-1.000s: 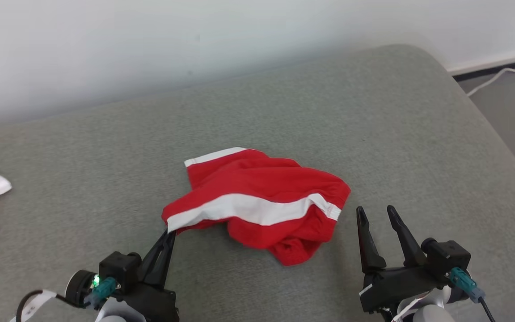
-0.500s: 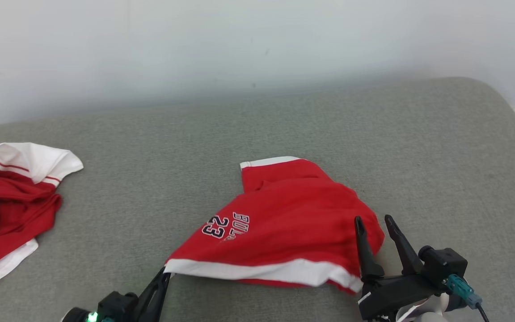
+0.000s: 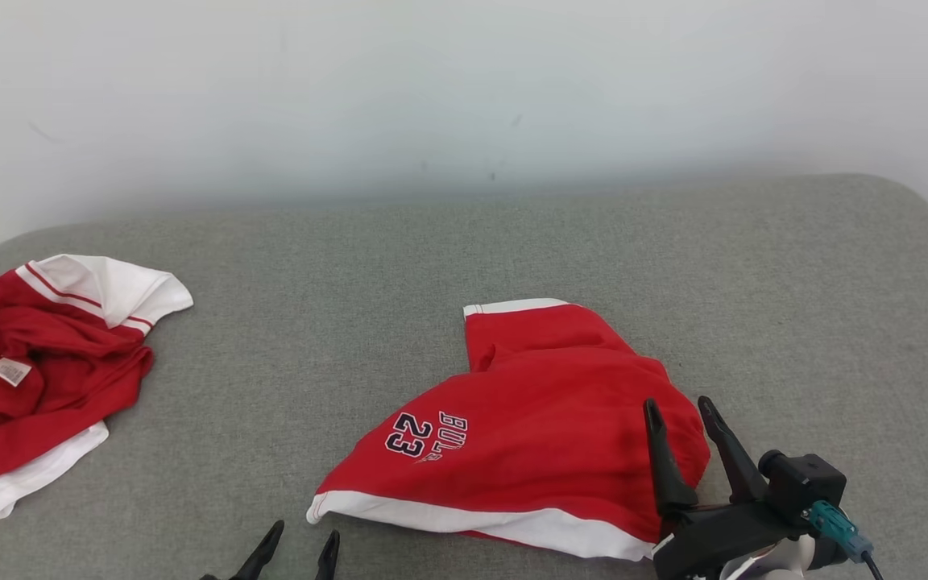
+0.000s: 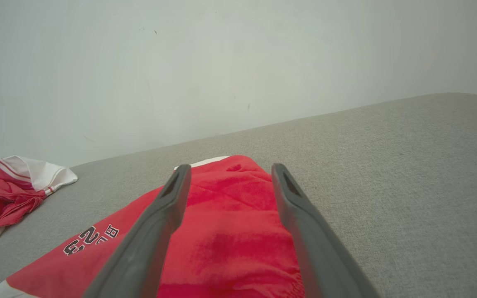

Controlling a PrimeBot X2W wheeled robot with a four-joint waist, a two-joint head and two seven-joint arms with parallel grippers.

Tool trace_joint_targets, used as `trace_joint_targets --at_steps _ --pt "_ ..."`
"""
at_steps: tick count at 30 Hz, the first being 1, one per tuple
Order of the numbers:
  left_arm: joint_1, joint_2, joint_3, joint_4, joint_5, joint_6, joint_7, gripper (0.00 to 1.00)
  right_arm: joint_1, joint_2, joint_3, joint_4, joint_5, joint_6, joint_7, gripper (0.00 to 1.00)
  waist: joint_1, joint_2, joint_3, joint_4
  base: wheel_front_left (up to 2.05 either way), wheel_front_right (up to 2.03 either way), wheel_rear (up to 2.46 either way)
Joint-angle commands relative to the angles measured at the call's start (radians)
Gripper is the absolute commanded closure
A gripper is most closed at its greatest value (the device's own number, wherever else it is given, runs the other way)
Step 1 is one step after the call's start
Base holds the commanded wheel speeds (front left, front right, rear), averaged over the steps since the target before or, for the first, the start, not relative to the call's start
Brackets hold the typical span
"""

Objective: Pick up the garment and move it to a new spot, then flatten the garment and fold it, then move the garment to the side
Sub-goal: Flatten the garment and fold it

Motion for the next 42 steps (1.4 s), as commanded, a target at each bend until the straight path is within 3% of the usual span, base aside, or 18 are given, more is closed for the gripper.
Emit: trace_joint_targets --at_steps 1,17,42 --pt "0.030 -0.005 0.010 -0.026 -0.010 0.007 -0.003 0.00 0.012 -0.006 -0.001 -0.004 0.004 0.001 -0.003 0.00 0.0001 0.0000 -0.006 0.007 0.00 0.00 0.00" --pt "0.131 -0.022 0.213 -0.308 -0.015 0.085 -0.003 0.00 0.035 -0.017 -0.027 -0.033 -0.032 0.001 -0.003 0.00 0.0001 0.0000 -0.030 0.034 0.00 0.00 0.00" --pt "0.206 -0.041 0.344 -0.358 0.017 0.111 -0.003 0.00 0.134 0.005 -0.084 -0.101 -0.089 0.001 -0.003 0.00 0.0001 0.0000 -0.051 -0.014 0.00 0.00 0.00"
